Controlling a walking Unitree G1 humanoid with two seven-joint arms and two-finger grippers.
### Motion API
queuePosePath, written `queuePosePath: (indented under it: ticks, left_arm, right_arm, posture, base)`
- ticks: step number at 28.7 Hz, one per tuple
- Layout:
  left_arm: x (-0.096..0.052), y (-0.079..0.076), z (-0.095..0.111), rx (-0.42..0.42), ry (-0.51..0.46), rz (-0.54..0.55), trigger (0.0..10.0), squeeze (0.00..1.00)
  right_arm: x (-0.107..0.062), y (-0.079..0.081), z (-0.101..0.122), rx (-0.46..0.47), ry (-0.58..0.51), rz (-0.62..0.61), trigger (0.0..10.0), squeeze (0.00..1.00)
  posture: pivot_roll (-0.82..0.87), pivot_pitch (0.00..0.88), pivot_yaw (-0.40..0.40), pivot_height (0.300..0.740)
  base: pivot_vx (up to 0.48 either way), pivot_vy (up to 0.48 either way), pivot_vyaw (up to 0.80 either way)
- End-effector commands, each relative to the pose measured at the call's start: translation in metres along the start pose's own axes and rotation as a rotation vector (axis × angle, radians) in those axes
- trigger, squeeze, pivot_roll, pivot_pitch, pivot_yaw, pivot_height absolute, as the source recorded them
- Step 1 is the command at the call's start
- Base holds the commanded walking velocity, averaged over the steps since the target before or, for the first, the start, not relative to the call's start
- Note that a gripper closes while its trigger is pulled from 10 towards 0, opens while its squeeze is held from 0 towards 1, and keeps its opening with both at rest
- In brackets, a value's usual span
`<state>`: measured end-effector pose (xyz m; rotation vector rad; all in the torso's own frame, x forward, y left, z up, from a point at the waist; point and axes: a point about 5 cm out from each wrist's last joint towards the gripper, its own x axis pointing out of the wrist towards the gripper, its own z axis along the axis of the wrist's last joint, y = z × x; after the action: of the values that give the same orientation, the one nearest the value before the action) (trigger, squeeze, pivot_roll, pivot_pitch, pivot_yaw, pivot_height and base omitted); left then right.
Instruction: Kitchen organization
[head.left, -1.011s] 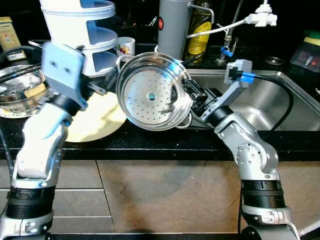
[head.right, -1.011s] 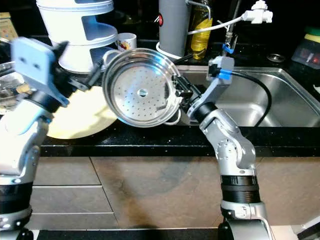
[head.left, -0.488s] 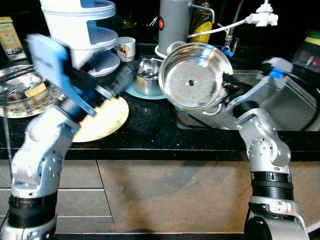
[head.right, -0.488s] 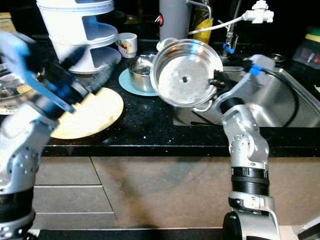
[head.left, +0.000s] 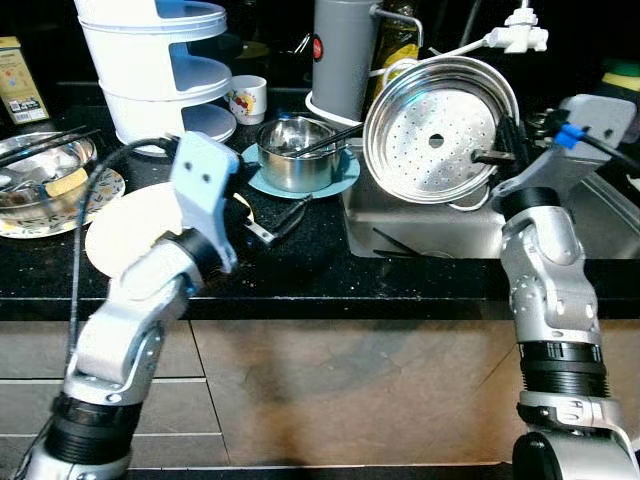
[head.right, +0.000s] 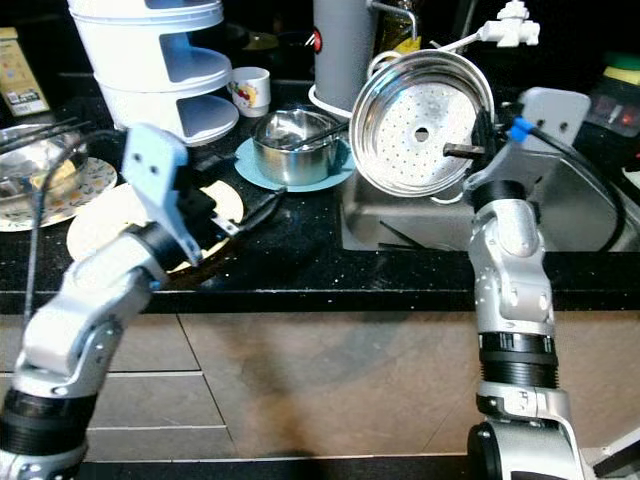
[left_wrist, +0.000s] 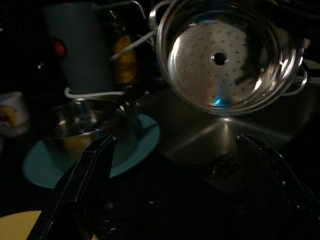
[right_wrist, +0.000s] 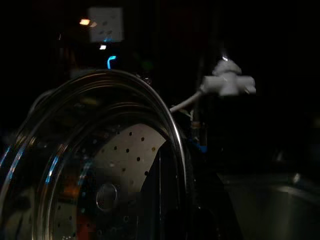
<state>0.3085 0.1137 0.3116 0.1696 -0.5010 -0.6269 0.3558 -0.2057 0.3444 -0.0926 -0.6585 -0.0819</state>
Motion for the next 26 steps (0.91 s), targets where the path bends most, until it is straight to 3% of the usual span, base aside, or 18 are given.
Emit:
queuePosePath:
  ticks: [1,2,4,13,23,26]
  left_arm:
    - [0.006,-0.007,-0.003,0.009,0.019,-0.022,10.0,0.00]
    - [0.006,-0.008,-0.003,0.008,0.018,-0.024,10.0,0.00]
    - [0.014,-0.017,-0.004,-0.011,0.010,-0.059,10.0,0.00]
    - [0.026,-0.025,-0.009,0.016,0.024,-0.117,10.0,0.00]
    - [0.035,-0.017,-0.011,0.045,0.033,-0.159,10.0,0.00]
    - [0.038,-0.013,-0.008,0.054,0.024,-0.169,10.0,0.00]
  right_arm:
    - [-0.001,0.002,0.000,-0.105,-0.034,0.018,0.0,0.00]
    - [-0.001,0.003,-0.001,-0.119,-0.036,0.023,0.0,0.00]
    - [0.001,0.012,-0.007,-0.278,-0.040,0.084,0.0,0.00]
    - [0.014,0.022,-0.025,-0.502,-0.004,0.147,0.0,0.00]
    - [0.032,0.022,-0.038,-0.553,0.094,0.191,0.0,0.00]
    - [0.036,0.020,-0.044,-0.619,0.169,0.217,0.0,0.00]
  posture:
    - [0.06,0.184,-0.017,0.740]
    - [0.06,0.184,-0.017,0.740]
    - [0.06,0.186,-0.012,0.740]
    - [0.07,0.187,-0.005,0.740]
    - [0.08,0.208,0.015,0.740]
    - [0.09,0.220,0.023,0.740]
  base:
    - [0.000,0.000,0.00]
    - [0.000,0.000,0.00]
    - [0.000,0.000,0.00]
    - [0.000,0.000,0.00]
    - [0.000,0.000,0.00]
    - [0.000,0.000,0.00]
